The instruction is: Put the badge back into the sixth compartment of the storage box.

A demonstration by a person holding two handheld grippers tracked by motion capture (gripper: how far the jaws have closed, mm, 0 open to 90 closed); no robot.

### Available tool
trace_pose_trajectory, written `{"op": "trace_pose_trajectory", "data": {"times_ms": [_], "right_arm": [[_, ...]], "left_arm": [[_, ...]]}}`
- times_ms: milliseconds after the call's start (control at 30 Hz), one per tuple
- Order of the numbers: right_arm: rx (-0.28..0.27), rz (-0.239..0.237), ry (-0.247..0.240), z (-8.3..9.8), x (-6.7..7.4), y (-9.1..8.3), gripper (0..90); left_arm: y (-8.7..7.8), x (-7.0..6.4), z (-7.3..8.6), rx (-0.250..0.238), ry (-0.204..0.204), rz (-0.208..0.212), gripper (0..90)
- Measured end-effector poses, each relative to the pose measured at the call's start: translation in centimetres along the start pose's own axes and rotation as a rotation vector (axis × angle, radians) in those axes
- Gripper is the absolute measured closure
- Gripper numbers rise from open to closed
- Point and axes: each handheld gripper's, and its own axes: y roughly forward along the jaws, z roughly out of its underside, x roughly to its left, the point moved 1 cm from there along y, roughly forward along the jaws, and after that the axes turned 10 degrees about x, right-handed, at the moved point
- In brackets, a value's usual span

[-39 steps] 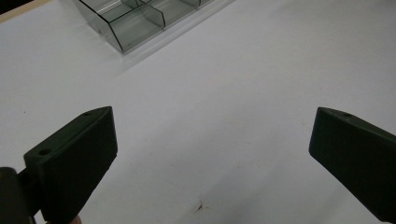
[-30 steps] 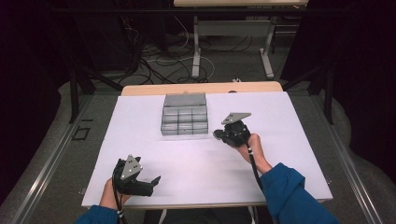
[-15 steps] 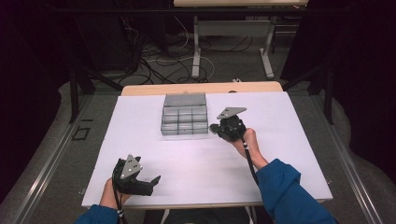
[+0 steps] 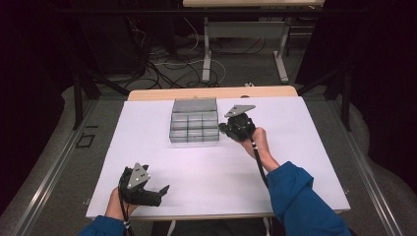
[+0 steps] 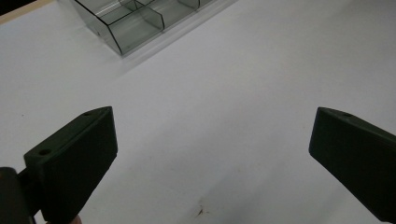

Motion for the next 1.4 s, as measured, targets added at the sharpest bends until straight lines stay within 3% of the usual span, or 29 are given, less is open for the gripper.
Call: {"op": "trace_pose_trajectory", "data": {"times_ms": [333,667,933,1033,1400], "right_arm": [[0.004,0.004,0.013,-1.5,-0.4,0.8,88.4],[0.048,-0.002,0.02,-3.1,-0.7,2.0,88.4],[0.071,-0.013,0.045,-3.7,-0.6,3.2,88.3],[0.073,-0.016,0.025,-3.9,-0.7,3.6,88.3],[0.121,-0.015,0.045,-3.8,-0.5,5.2,88.3]], "left_arm": [[0.0,0.0,0.0,0.001,0.003,0.002,0.8],[0.0,0.1,0.0,0.001,0.002,0.0,0.8],[0.0,0.0,0.0,-0.001,0.0,0.0,0.8],[0.0,0.0,0.0,-0.003,-0.001,0.0,0.8],[0.0,0.0,0.0,-0.003,0.0,0.001,0.8]]}}
